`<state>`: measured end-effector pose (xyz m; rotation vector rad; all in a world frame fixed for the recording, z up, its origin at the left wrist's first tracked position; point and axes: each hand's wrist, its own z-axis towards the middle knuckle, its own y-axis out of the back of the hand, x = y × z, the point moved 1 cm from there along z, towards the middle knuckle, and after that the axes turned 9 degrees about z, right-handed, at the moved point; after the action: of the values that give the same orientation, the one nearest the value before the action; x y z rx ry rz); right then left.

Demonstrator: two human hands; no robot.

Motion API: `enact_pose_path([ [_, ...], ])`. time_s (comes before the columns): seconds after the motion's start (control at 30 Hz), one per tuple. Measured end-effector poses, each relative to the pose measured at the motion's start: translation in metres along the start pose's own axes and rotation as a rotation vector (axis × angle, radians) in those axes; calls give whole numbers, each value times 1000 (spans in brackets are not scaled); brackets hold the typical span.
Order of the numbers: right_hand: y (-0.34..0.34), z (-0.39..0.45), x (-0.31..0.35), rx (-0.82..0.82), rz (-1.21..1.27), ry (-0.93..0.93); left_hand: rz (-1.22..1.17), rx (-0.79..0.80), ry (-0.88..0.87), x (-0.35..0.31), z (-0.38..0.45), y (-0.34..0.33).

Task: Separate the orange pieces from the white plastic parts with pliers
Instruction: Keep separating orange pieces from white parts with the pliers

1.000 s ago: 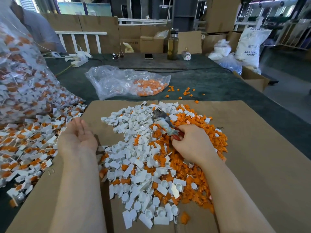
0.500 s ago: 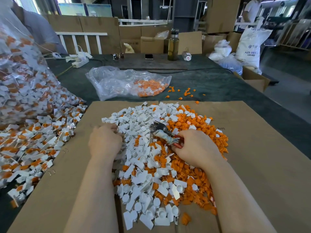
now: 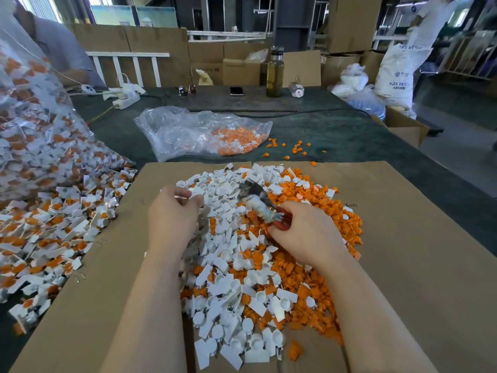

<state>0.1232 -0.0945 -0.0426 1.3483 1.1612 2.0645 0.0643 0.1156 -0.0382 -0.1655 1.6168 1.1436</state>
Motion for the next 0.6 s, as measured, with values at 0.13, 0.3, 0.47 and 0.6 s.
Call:
enact_pose_path([
  [0.13, 2, 2, 1, -106, 199, -29, -363, 68, -26, -14, -11, -2],
  [0.3, 3, 3, 2, -165, 575, -82, -711, 244, 119, -26, -19, -7],
  [0.47, 2, 2, 6, -163, 783, -52, -721, 290, 89, -32, -27, -13],
  [0.6, 2, 0, 12, -189, 849, 0, -727, 325, 66, -40, -34, -18],
])
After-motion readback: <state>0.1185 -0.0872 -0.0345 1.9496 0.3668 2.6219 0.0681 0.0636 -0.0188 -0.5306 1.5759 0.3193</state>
